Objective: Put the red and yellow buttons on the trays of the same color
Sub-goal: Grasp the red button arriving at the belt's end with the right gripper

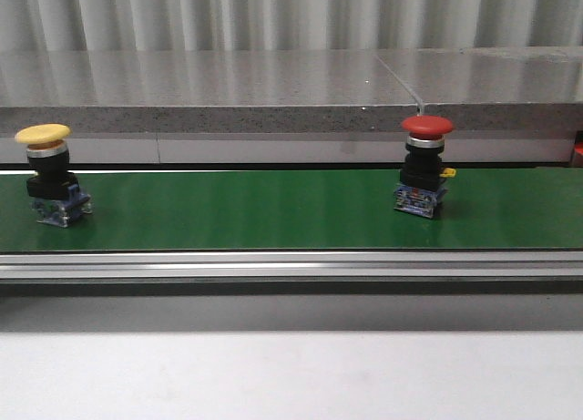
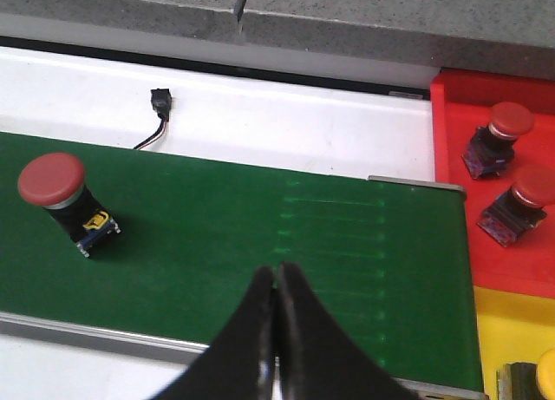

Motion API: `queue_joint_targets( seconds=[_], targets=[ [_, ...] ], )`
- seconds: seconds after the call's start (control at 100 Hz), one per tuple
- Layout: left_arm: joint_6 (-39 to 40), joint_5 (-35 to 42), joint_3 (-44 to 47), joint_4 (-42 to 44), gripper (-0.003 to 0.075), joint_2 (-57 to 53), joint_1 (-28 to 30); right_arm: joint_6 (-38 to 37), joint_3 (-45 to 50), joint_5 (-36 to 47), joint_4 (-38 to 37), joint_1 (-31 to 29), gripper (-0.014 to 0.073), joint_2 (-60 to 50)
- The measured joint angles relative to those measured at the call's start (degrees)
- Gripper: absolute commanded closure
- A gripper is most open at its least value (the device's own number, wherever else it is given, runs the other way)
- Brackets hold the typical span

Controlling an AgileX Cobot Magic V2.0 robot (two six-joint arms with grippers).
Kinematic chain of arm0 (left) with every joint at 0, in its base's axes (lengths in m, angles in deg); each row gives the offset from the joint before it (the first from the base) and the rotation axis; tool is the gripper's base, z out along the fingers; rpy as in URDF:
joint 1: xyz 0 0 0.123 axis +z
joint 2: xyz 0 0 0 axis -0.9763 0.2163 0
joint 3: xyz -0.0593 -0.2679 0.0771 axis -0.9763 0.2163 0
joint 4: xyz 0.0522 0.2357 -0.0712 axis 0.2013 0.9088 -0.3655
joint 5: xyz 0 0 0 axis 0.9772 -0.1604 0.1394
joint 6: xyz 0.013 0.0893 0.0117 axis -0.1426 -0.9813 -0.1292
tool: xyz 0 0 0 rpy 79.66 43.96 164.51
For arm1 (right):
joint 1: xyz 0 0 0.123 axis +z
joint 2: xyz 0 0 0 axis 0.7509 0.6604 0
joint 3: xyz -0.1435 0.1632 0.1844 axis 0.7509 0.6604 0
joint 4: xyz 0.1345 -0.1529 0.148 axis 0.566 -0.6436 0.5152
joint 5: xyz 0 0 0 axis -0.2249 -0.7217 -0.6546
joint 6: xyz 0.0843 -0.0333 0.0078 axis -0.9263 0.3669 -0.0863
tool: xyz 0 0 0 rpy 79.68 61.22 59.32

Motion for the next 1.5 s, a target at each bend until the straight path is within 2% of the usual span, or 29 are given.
queue_joint_targets(
  seconds=[0.08,0.13,0.25,0.32,0.36,0.54,0.93,1.28,1.5],
  targets=[
    [0.0,0.0,0.0,0.0,0.0740,0.0,0.0,0.0,0.0,-0.4,0.0,0.0,0.0529,0.0],
    [0.0,0.0,0.0,0.0,0.0740,0.0,0.0,0.0,0.0,-1.2,0.0,0.0,0.0425,0.0],
    [0.0,0.0,0.0,0.0,0.0740,-0.1,0.0,0.0,0.0,-3.4,0.0,0.0,0.0097,0.0],
    [0.0,0.0,0.0,0.0,0.0740,-0.1,0.0,0.0,0.0,-5.2,0.3,0.0,-0.0038,0.0],
    [0.0,0.0,0.0,0.0,0.0740,-0.1,0.0,0.0,0.0,-6.0,0.4,0.0,-0.0074,0.0],
    [0.0,0.0,0.0,0.0,0.0740,-0.1,0.0,0.9,-0.5,-9.7,0.6,0.0,-0.0049,1.7],
    [0.0,0.0,0.0,0.0,0.0740,-0.1,0.0,4.2,-6.5,-13.5,1.3,0.0,-0.0049,17.2],
    [0.0,0.0,0.0,0.0,0.0740,-0.1,0.0,5.4,-11.5,-11.5,1.4,6.1,-0.0049,28.0],
    [0.0,0.0,0.0,-0.1,0.0740,-0.1,0.0,5.4,-15.5,-8.8,1.5,6.6,-0.0049,35.4]
  ],
)
